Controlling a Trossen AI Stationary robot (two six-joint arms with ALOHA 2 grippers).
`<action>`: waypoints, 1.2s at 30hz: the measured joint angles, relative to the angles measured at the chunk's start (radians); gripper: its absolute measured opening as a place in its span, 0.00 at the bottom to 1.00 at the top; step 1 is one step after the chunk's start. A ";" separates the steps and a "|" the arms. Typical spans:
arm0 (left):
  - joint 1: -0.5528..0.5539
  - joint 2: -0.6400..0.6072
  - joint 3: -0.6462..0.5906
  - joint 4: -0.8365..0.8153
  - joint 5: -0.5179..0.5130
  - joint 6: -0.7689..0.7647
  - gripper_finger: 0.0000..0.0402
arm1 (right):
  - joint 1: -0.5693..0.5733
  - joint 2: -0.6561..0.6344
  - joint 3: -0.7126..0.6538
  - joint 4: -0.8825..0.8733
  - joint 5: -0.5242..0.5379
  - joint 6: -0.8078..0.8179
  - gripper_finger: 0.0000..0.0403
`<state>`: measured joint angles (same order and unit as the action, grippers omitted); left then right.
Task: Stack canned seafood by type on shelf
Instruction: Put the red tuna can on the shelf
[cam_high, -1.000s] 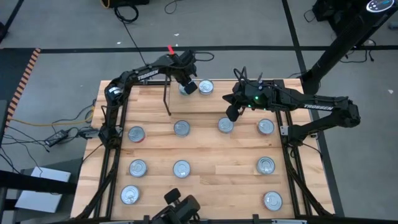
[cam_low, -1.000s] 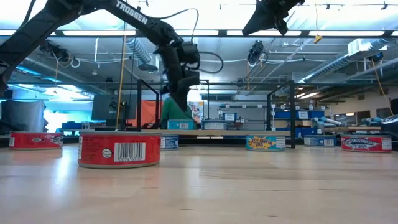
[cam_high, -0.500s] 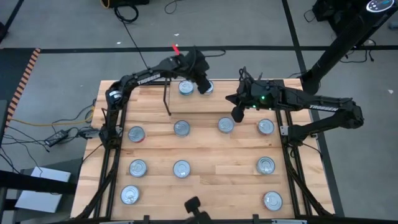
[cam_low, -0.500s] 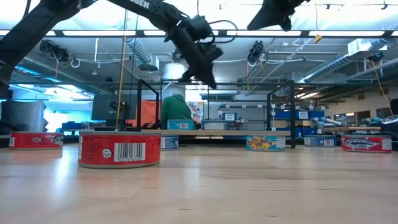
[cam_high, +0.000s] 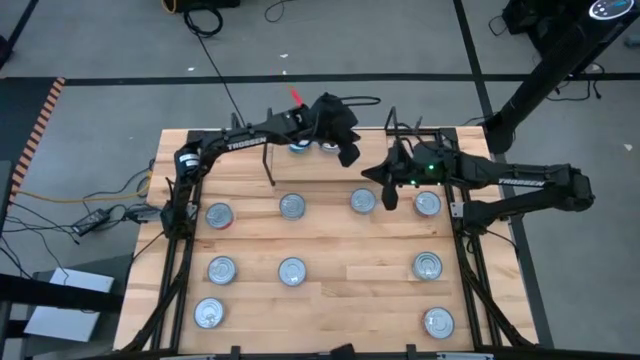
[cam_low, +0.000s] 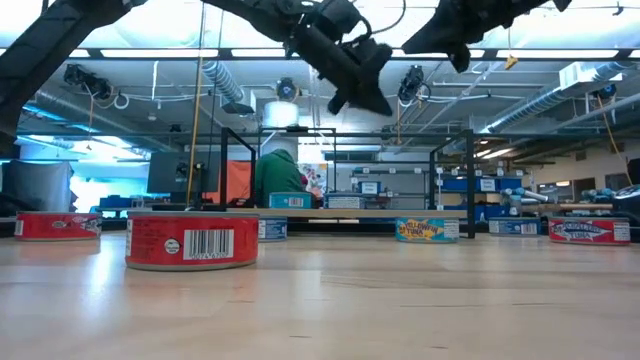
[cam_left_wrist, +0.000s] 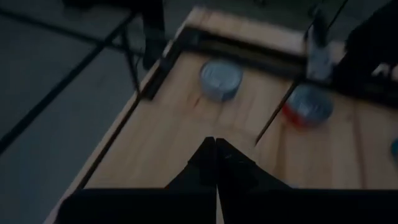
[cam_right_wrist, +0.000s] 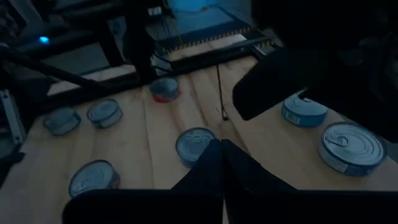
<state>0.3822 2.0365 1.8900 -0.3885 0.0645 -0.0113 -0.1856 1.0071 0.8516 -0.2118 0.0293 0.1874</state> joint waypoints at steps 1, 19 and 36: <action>-0.008 0.000 0.000 0.027 0.000 0.000 0.00 | 0.000 -0.018 -0.010 0.000 -0.004 -0.002 0.00; -0.152 -0.001 -0.129 0.385 -0.031 -0.087 0.00 | 0.002 -0.212 -0.104 -0.001 -0.135 -0.008 0.00; -0.260 -0.037 -0.129 0.262 -0.039 -0.097 0.00 | 0.002 -0.238 -0.104 0.000 -0.264 -0.042 0.01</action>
<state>0.1225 1.9991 1.7611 -0.1265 0.0250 -0.1085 -0.1837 0.7692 0.7475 -0.2115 -0.2348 0.1452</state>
